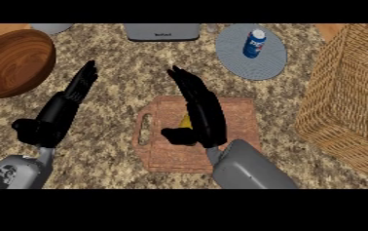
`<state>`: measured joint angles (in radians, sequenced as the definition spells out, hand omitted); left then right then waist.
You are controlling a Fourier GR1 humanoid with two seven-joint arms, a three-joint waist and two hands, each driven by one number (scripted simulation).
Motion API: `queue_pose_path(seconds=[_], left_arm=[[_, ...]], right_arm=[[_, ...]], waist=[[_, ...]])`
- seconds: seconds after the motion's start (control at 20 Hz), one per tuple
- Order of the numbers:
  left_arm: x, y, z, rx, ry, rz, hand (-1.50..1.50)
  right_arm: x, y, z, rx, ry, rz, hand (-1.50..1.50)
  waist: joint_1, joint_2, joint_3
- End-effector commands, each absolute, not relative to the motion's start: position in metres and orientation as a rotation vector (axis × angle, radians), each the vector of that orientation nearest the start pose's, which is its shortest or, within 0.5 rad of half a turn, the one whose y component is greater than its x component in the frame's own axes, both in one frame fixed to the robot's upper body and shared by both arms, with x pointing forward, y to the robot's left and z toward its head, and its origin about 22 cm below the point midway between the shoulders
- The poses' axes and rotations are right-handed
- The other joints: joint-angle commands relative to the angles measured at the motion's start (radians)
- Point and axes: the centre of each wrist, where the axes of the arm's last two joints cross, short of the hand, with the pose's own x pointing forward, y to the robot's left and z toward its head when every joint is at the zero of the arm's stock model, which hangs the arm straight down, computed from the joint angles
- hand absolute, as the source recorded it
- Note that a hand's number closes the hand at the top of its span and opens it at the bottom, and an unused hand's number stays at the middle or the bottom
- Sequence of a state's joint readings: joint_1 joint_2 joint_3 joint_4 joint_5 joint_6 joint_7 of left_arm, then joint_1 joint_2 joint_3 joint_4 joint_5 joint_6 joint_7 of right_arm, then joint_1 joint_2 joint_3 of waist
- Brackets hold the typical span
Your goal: Pick the lemon from the cutting board and place it in the basket
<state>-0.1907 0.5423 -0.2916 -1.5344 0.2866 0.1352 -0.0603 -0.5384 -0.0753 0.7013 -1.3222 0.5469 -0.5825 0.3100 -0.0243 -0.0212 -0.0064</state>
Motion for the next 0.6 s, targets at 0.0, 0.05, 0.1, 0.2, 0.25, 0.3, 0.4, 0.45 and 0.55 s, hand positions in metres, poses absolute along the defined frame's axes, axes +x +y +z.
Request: queue_pose_path(seconds=[0.0,0.05,0.1,0.2,0.25,0.3,0.4,0.45,0.55], left_arm=[[0.269,0.278,0.05,0.077,-1.646,-0.358,0.0],[0.273,0.273,0.051,0.086,-1.653,-0.368,0.0],[0.275,0.281,0.054,0.096,-1.662,-0.359,0.0],[0.277,0.284,0.058,0.089,-1.647,-0.349,0.0],[0.274,0.279,0.05,0.092,-1.656,-0.339,0.0],[0.269,0.271,0.044,0.063,-1.649,-0.357,0.0],[0.273,0.273,0.058,0.069,-1.668,-0.37,0.0],[0.27,0.275,0.049,0.081,-1.653,-0.345,0.0],[0.276,0.276,0.053,0.062,-1.672,-0.358,0.0]], right_arm=[[0.301,-0.055,0.076,-0.747,-1.728,0.814,-1.5],[0.303,-0.049,0.083,-0.769,-1.662,0.902,-1.5],[0.305,-0.056,0.086,-0.8,-1.586,0.993,-1.5],[0.294,-0.045,0.101,-0.757,-1.476,1.115,-1.5],[0.292,-0.041,0.111,-0.737,-1.423,1.162,-1.5],[0.282,-0.036,0.117,-0.709,-1.383,1.186,-1.5],[0.277,-0.027,0.154,-0.682,-1.335,1.215,-1.5],[0.273,-0.041,0.155,-0.668,-1.284,1.253,-1.5],[0.261,-0.039,0.175,-0.628,-1.236,1.269,-1.5]], waist=[[-0.014,-0.012,-0.002],[-0.022,-0.013,-0.003],[-0.023,-0.014,-0.004],[-0.022,-0.014,-0.002],[-0.016,-0.006,-0.001],[-0.016,-0.006,0.001],[-0.005,-0.006,0.003],[-0.014,-0.002,0.004],[-0.008,0.007,0.004]])
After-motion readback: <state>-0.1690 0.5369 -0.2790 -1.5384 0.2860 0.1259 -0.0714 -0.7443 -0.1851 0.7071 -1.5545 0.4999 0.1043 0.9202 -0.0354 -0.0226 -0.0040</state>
